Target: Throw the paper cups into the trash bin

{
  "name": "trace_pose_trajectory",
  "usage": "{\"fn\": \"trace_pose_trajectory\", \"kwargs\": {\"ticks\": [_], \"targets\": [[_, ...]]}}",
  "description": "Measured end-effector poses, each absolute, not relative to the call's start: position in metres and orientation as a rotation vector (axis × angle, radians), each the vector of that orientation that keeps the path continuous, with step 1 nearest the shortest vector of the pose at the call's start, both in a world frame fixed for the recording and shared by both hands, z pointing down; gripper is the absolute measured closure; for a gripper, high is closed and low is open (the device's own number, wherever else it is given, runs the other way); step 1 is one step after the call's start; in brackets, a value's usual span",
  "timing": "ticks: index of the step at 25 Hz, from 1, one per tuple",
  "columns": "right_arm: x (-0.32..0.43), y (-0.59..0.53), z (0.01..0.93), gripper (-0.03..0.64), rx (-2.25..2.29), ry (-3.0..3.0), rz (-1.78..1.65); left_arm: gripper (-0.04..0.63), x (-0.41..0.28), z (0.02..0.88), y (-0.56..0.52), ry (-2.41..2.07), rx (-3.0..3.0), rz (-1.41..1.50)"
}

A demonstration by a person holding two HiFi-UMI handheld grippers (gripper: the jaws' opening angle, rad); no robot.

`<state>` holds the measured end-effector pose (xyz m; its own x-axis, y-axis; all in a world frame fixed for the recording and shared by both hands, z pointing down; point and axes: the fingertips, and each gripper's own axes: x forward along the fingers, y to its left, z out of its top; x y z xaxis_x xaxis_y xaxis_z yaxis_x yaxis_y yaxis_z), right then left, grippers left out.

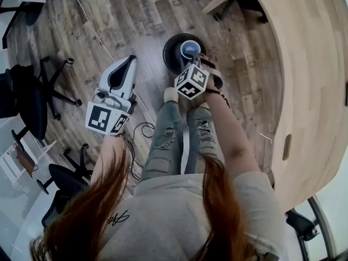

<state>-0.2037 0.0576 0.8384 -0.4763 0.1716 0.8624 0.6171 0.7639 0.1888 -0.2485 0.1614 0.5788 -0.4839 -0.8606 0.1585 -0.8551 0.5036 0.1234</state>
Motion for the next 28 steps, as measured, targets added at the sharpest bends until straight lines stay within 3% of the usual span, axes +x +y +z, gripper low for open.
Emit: {"fn": "trace_pose_trajectory", "kwargs": {"ticks": [28], "targets": [[-0.205,0.062,0.968,0.578,-0.511,-1.915,-0.351,0.592,-0.260,0.660,0.149,-2.444,1.451,-0.075]]}}
